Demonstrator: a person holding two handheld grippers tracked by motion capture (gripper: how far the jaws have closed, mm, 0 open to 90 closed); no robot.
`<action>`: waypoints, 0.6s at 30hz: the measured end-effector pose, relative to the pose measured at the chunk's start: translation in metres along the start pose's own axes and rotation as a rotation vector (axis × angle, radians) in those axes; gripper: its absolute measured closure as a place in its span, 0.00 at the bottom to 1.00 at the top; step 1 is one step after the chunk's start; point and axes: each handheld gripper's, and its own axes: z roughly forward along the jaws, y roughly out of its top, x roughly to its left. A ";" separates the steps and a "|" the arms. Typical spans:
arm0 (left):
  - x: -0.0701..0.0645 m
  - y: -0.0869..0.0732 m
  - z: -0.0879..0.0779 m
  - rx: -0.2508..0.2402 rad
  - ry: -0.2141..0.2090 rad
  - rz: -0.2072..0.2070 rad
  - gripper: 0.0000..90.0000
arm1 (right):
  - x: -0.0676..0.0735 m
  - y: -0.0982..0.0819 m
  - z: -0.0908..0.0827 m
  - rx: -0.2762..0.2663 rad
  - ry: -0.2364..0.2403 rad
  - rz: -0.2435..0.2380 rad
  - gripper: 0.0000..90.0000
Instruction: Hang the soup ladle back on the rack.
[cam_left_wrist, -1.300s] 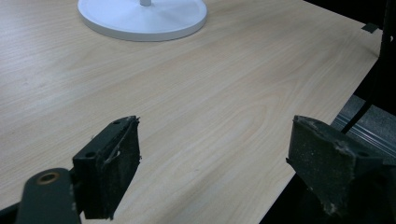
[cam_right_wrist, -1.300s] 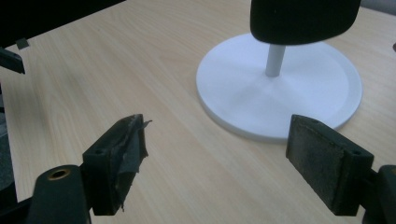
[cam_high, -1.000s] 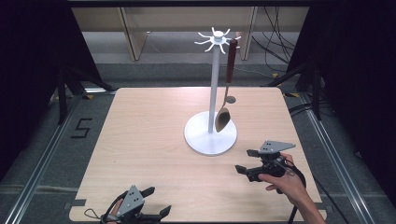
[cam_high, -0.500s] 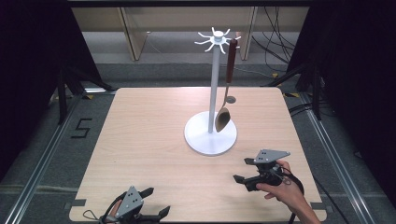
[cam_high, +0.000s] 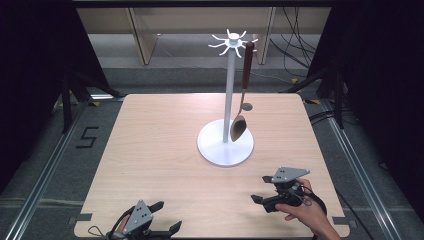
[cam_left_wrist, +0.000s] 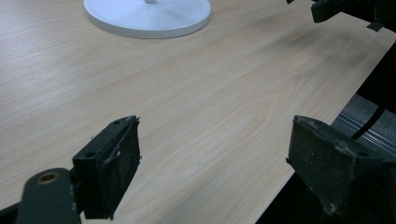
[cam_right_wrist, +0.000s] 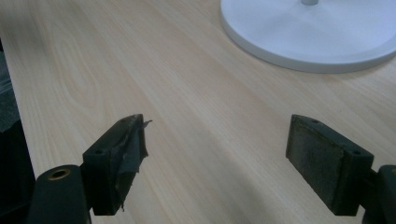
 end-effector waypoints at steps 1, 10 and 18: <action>0.000 0.000 0.000 0.000 0.000 -0.002 0.18 | 0.000 -0.001 0.000 0.001 0.009 0.000 0.23; 0.000 0.000 0.001 -0.004 -0.002 -0.001 0.18 | 0.003 -0.008 -0.002 0.029 0.005 -0.024 0.23; -0.001 -0.001 0.002 -0.012 -0.002 -0.009 0.18 | 0.008 -0.017 -0.003 0.045 -0.009 -0.016 0.23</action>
